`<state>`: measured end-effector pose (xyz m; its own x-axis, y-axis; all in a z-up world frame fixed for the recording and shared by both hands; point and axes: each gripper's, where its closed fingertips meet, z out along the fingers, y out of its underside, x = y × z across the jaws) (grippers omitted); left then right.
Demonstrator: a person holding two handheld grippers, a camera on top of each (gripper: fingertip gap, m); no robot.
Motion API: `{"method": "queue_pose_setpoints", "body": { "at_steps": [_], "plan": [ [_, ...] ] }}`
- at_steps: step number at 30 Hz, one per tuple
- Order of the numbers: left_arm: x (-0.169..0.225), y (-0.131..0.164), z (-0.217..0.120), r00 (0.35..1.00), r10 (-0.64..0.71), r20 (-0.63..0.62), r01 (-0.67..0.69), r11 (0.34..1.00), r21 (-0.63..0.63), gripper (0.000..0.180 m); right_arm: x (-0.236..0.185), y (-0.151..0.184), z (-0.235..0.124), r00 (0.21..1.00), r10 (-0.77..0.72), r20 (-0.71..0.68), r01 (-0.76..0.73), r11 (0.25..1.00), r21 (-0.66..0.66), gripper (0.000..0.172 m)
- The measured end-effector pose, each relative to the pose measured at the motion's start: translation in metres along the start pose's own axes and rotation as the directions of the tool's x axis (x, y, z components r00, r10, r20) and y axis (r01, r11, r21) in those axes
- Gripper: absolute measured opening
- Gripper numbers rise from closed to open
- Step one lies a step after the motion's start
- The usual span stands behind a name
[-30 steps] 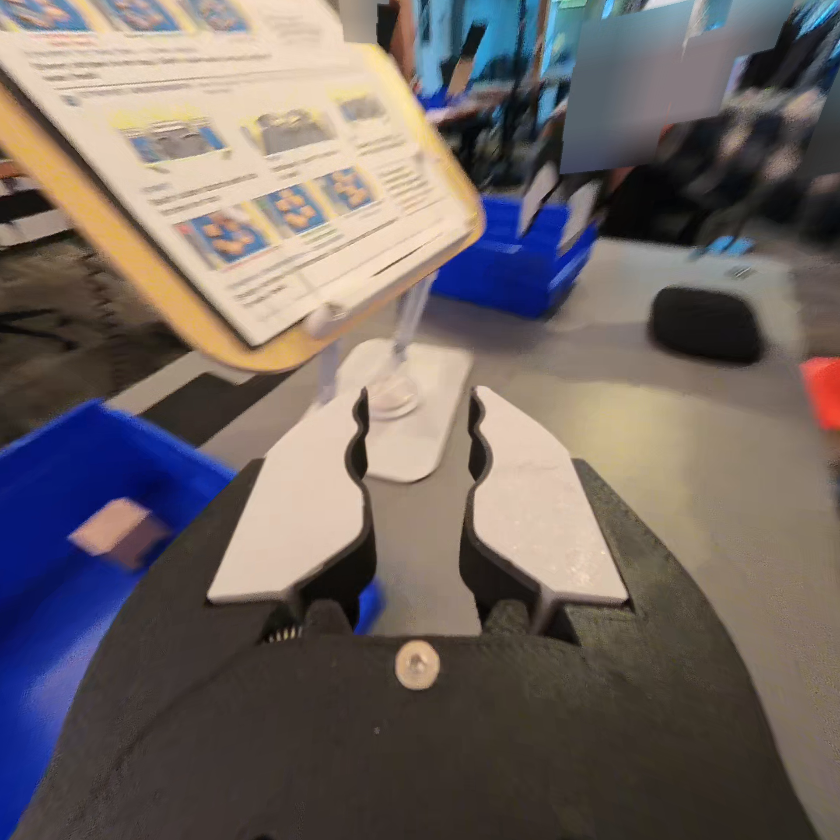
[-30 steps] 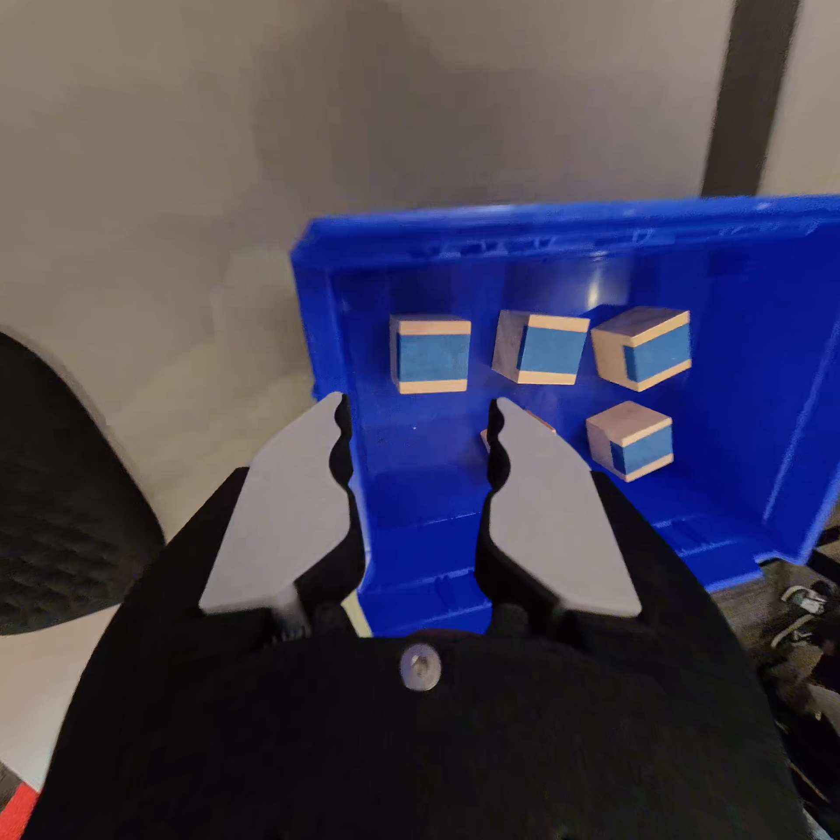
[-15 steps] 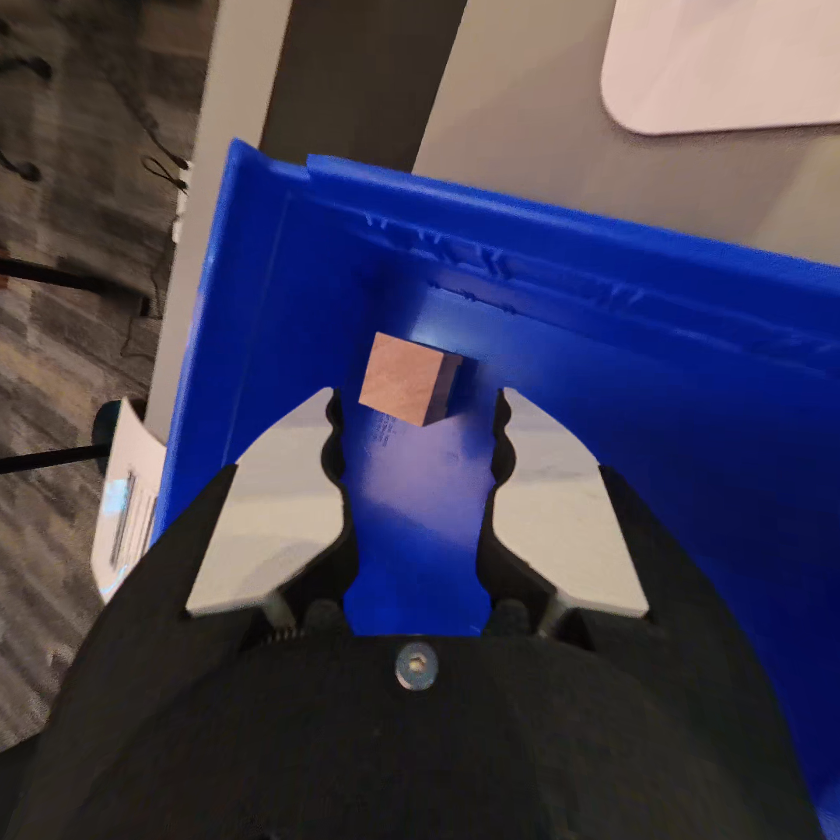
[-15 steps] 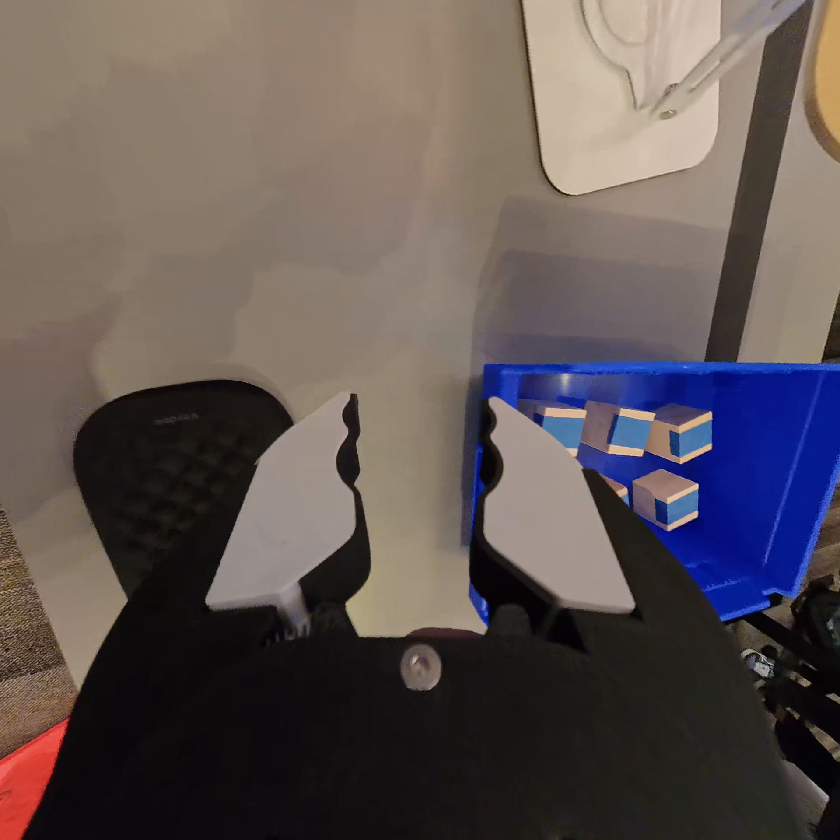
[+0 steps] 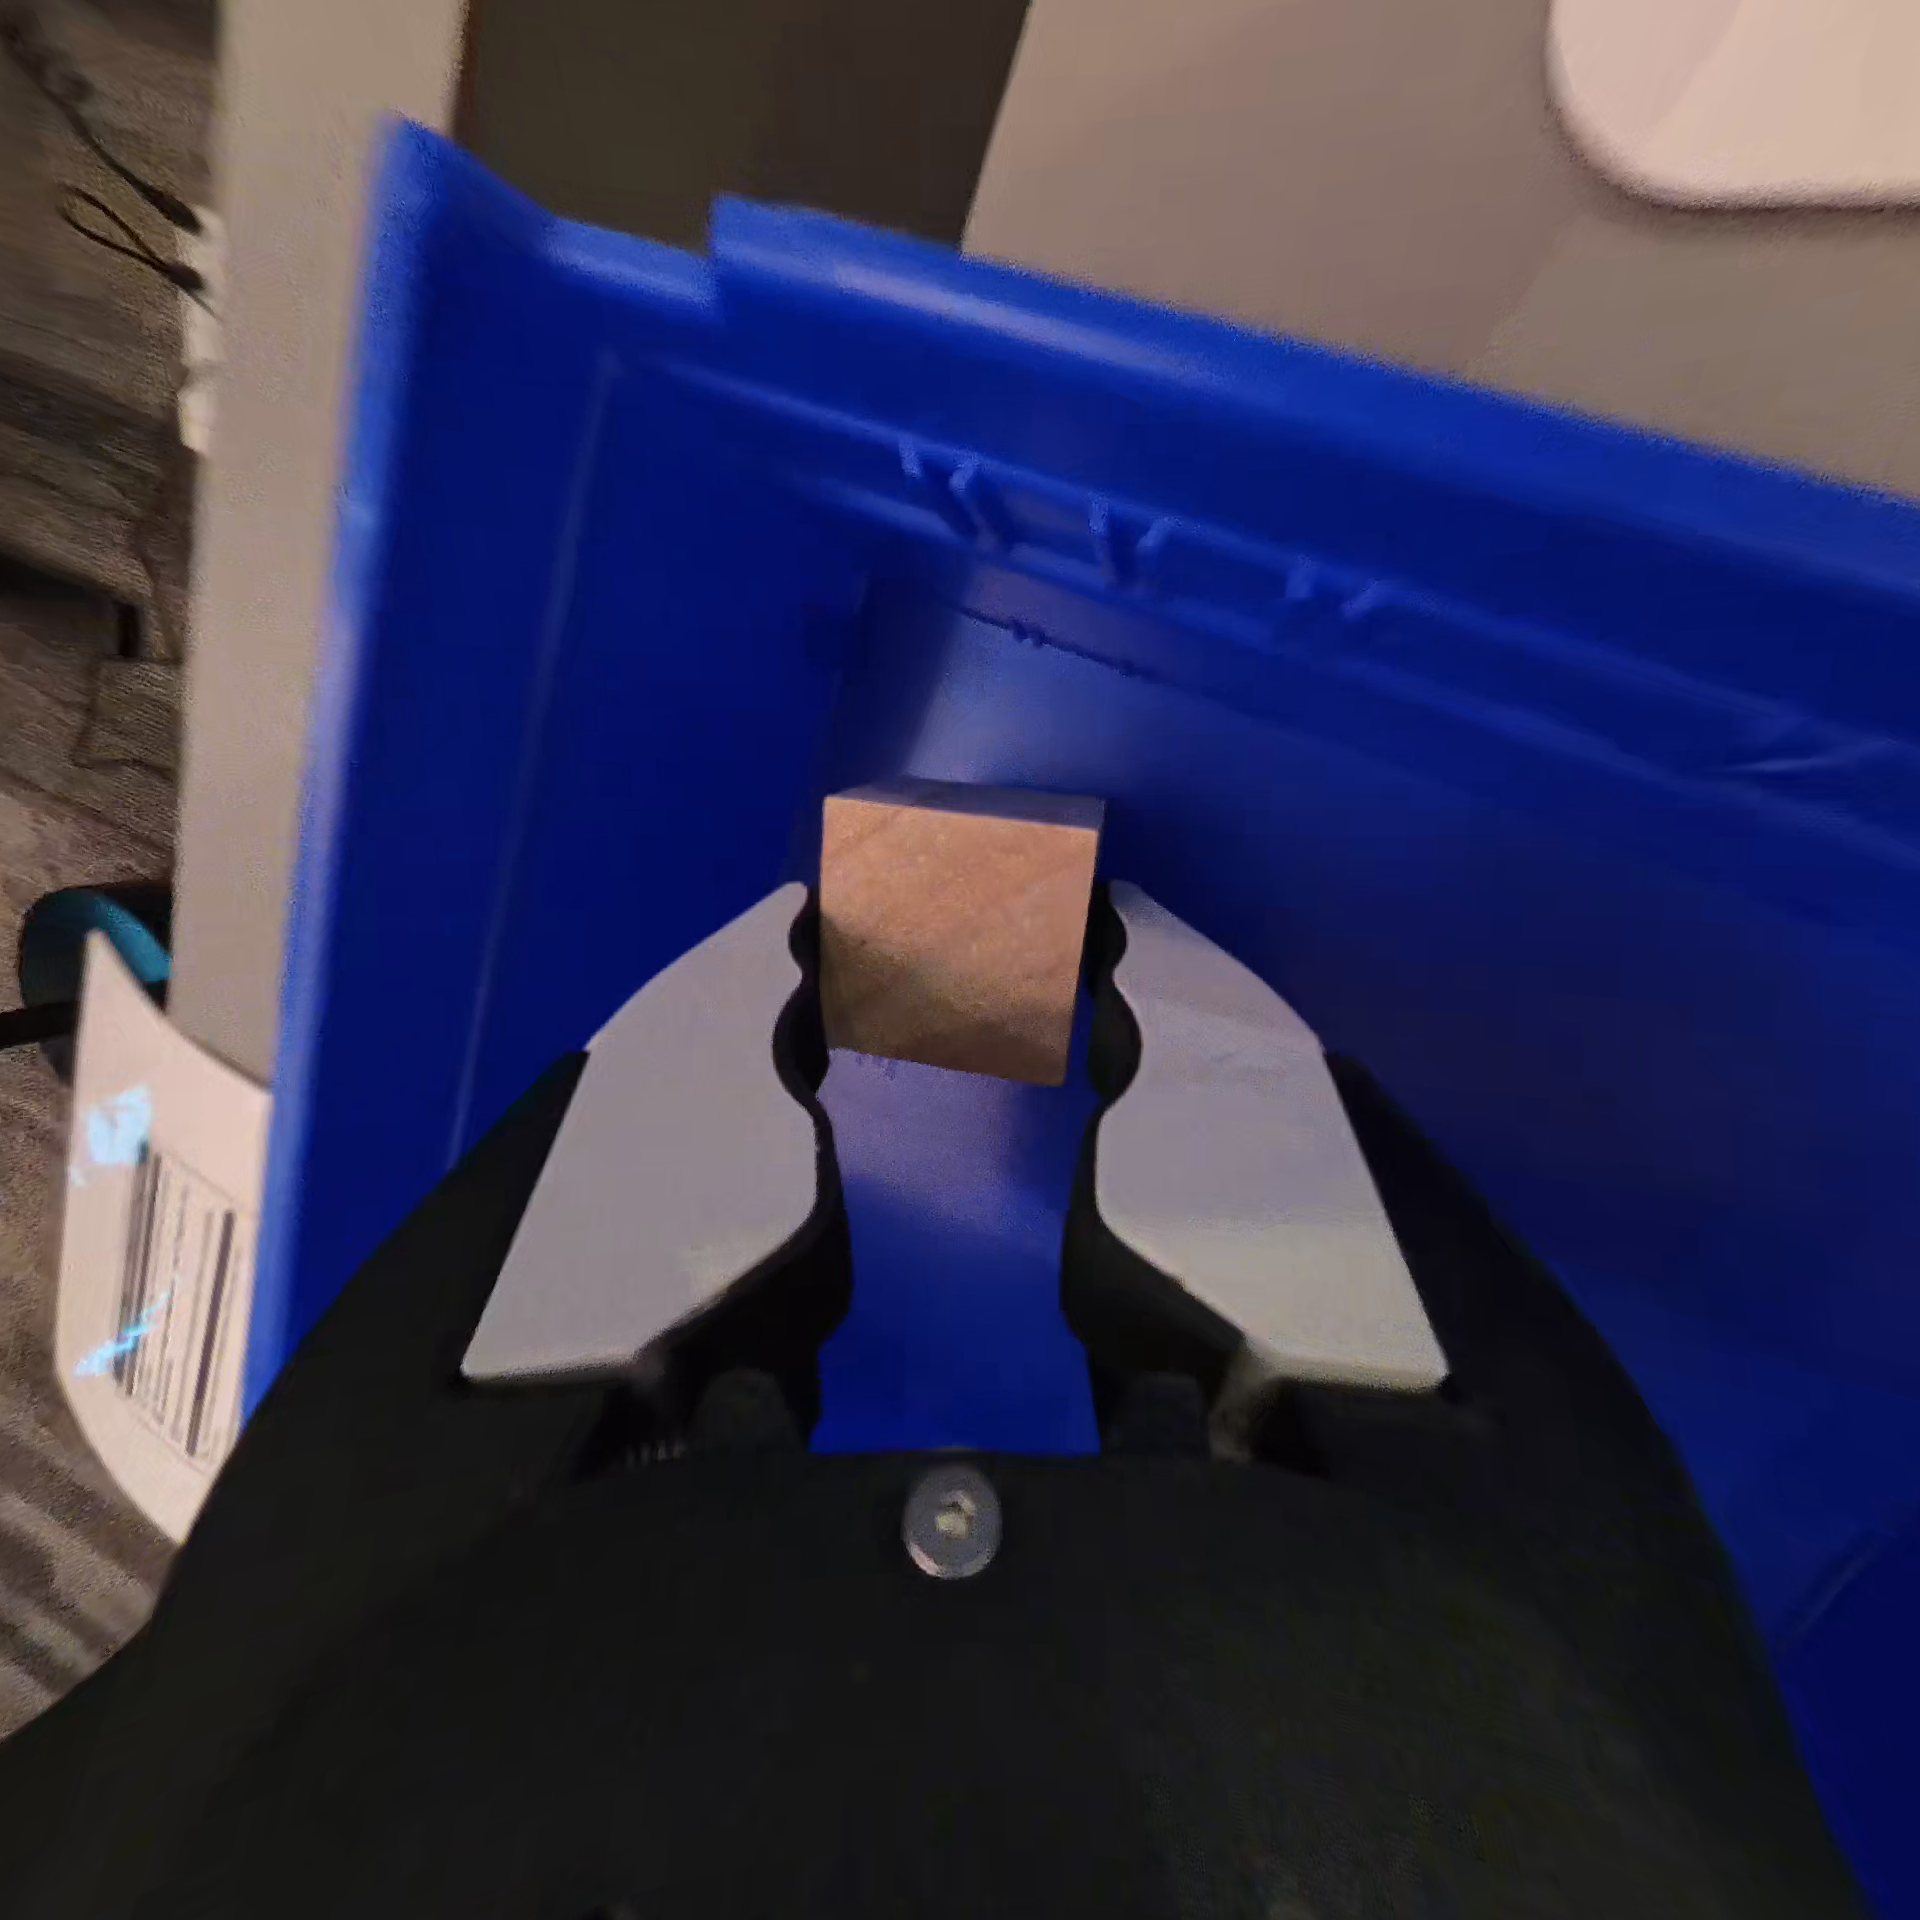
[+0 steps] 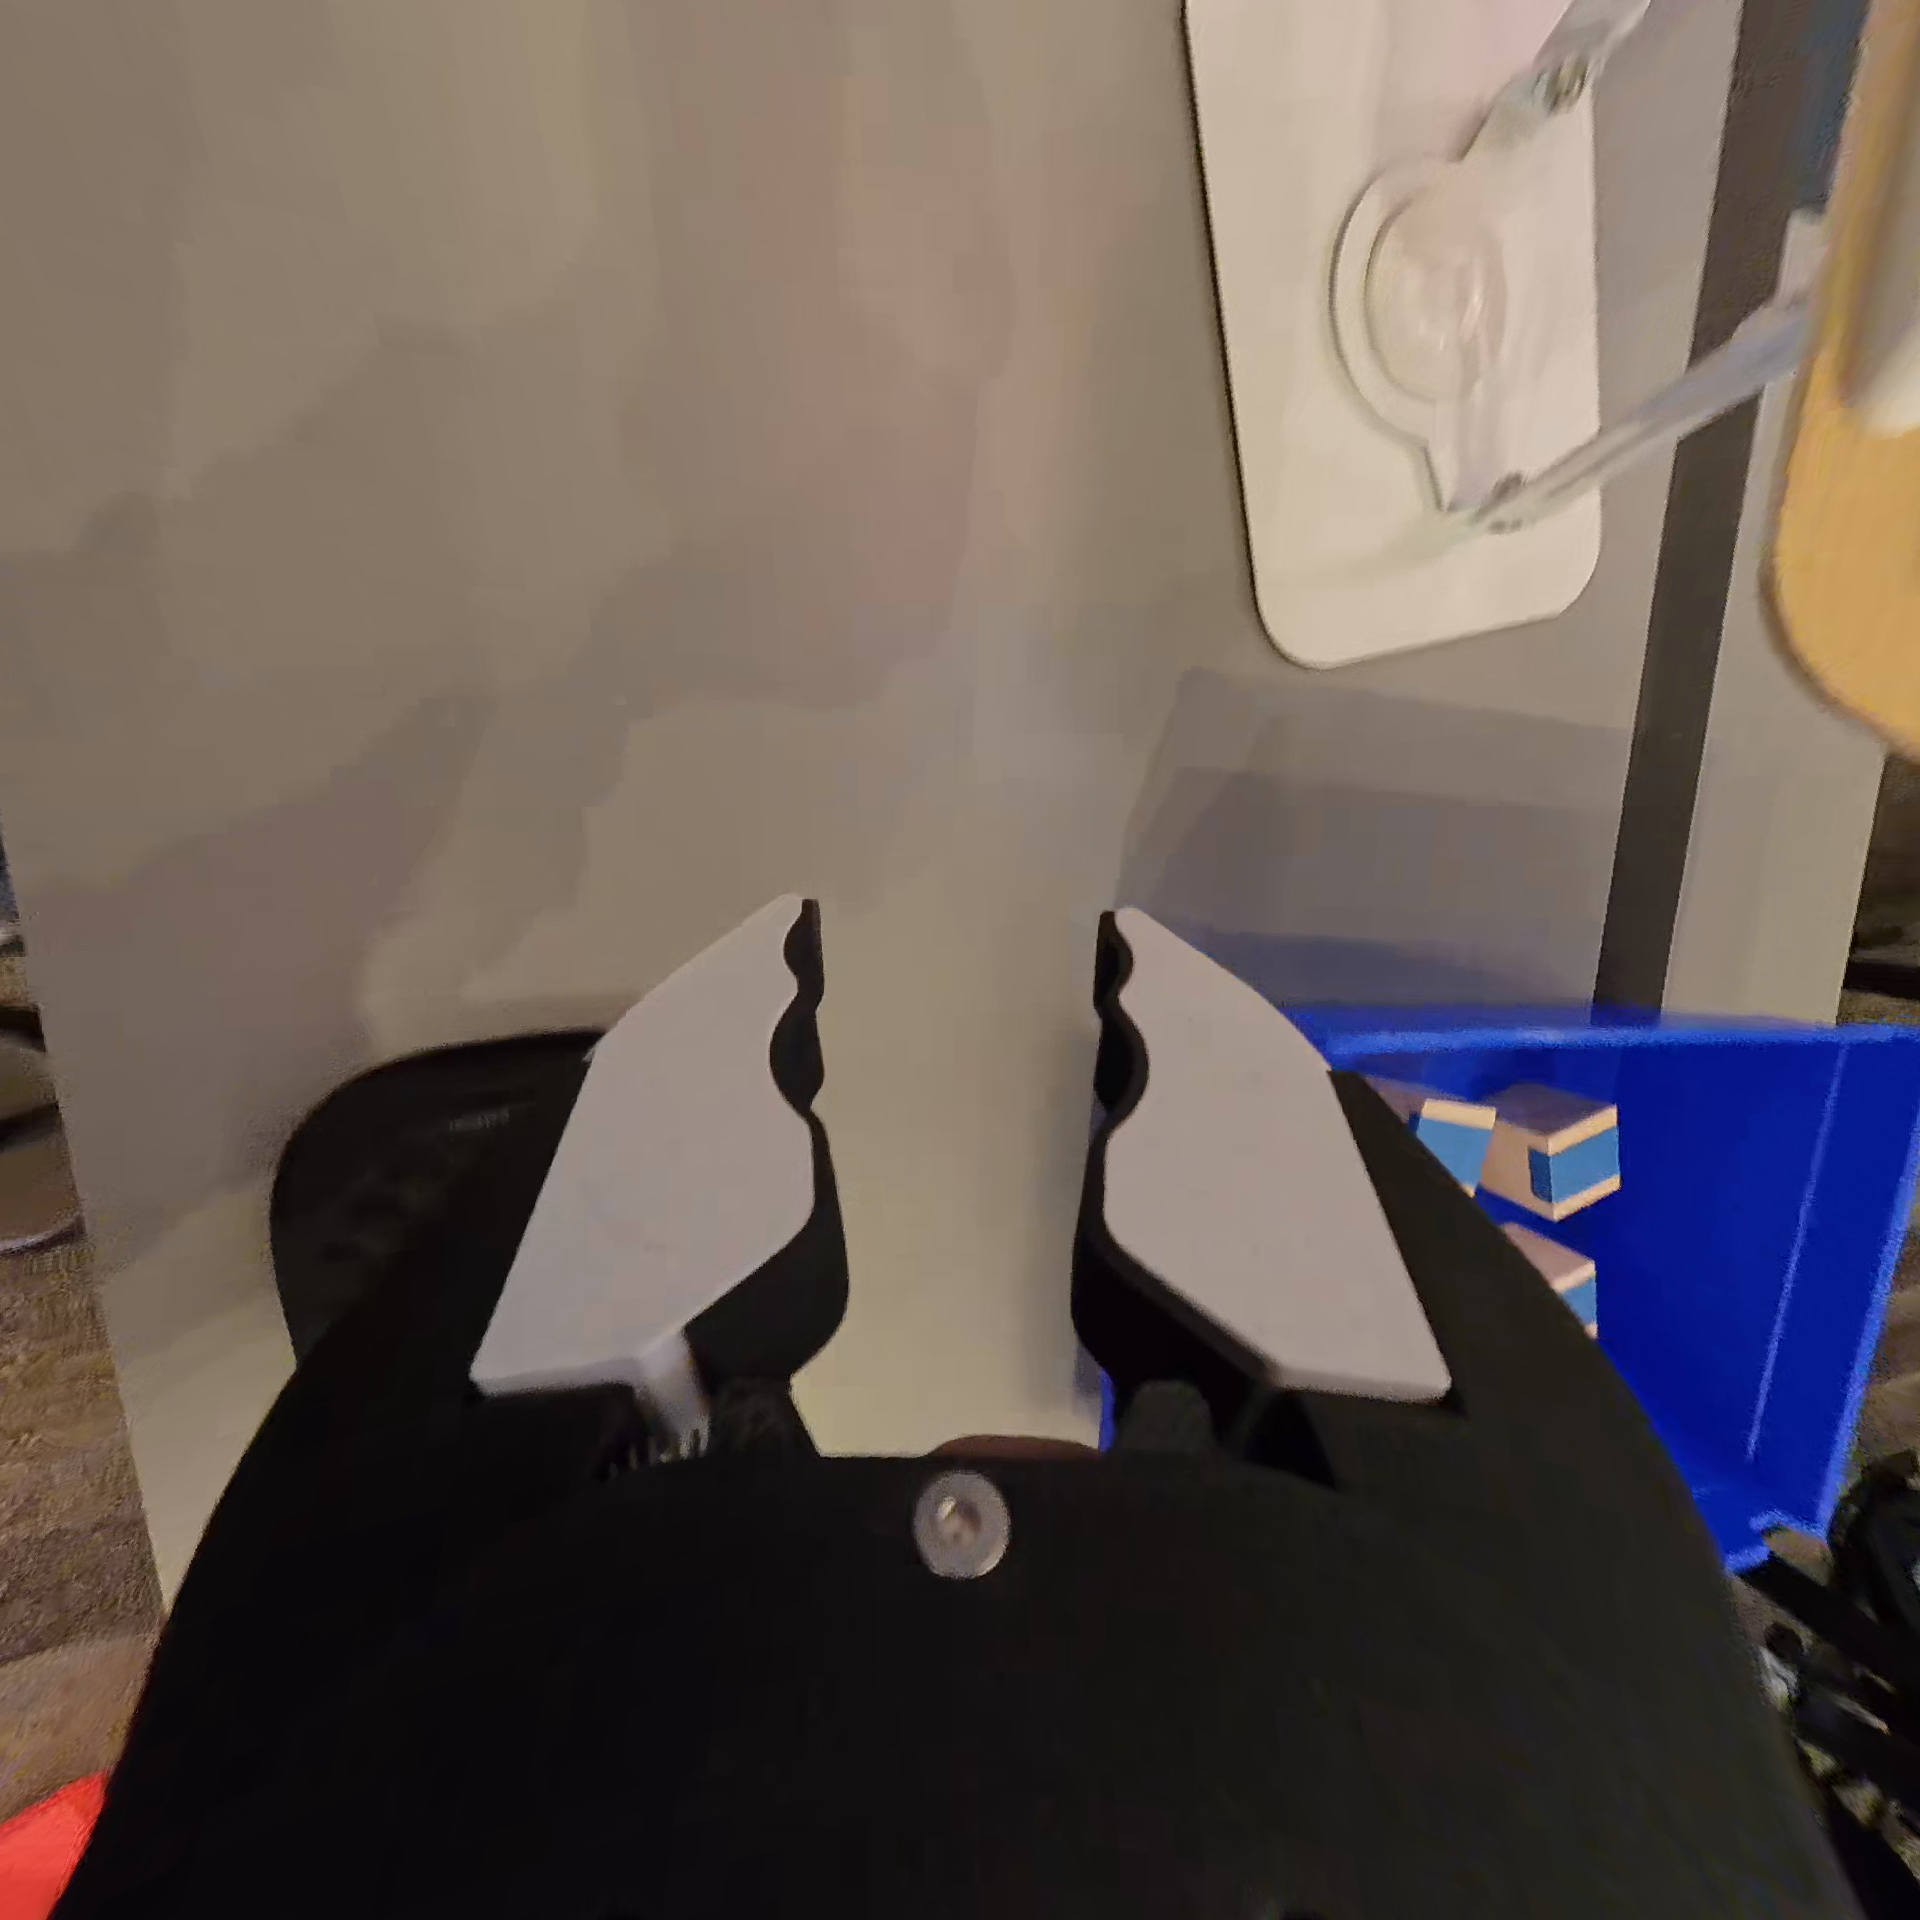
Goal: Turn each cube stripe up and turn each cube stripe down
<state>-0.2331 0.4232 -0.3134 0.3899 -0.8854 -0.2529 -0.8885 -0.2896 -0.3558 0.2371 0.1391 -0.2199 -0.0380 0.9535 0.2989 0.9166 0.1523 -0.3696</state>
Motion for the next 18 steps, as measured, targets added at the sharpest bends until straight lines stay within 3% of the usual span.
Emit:
{"method": "queue_pose_setpoints", "body": {
  "at_steps": [3,5,8,10,12,14,18],
  "plan": [
    [0.014,-0.024,-0.053,0.995,-0.079,0.054,0.062,0.962,0.267,0.047,0.001,-0.037,-0.001,0.999,0.04,-0.001,-0.039,0.99,0.139,0.053],
    [0.033,-0.042,-0.098,0.989,-0.133,0.064,0.088,0.881,0.465,0.047,0.0,-0.068,-0.003,0.998,0.064,0.021,-0.067,0.963,0.261,0.052],
    [0.082,-0.072,-0.161,0.983,-0.177,-0.05,0.159,0.681,0.715,0.047,0.006,-0.111,-0.004,0.996,0.084,0.007,-0.08,0.913,0.401,0.053],
    [0.118,-0.092,-0.198,0.967,-0.183,-0.174,0.245,0.509,0.825,0.047,0.013,-0.139,-0.004,0.993,0.103,-0.05,-0.067,0.876,0.477,0.058],
    [0.15,-0.111,-0.233,0.929,-0.166,-0.33,0.366,0.291,0.884,0.047,0.018,-0.166,-0.006,0.985,0.105,-0.137,-0.016,0.844,0.535,0.061],
    [0.181,-0.126,-0.256,0.869,-0.101,-0.485,0.494,0.103,0.863,0.047,0.02,-0.192,-0.007,0.97,0.107,-0.217,0.035,0.824,0.565,0.064],
    [0.233,-0.152,-0.27,0.765,0.011,-0.643,0.641,-0.096,0.761,0.046,0.022,-0.231,-0.014,0.936,0.189,-0.298,0.044,0.775,0.631,0.064]
  ]
}}
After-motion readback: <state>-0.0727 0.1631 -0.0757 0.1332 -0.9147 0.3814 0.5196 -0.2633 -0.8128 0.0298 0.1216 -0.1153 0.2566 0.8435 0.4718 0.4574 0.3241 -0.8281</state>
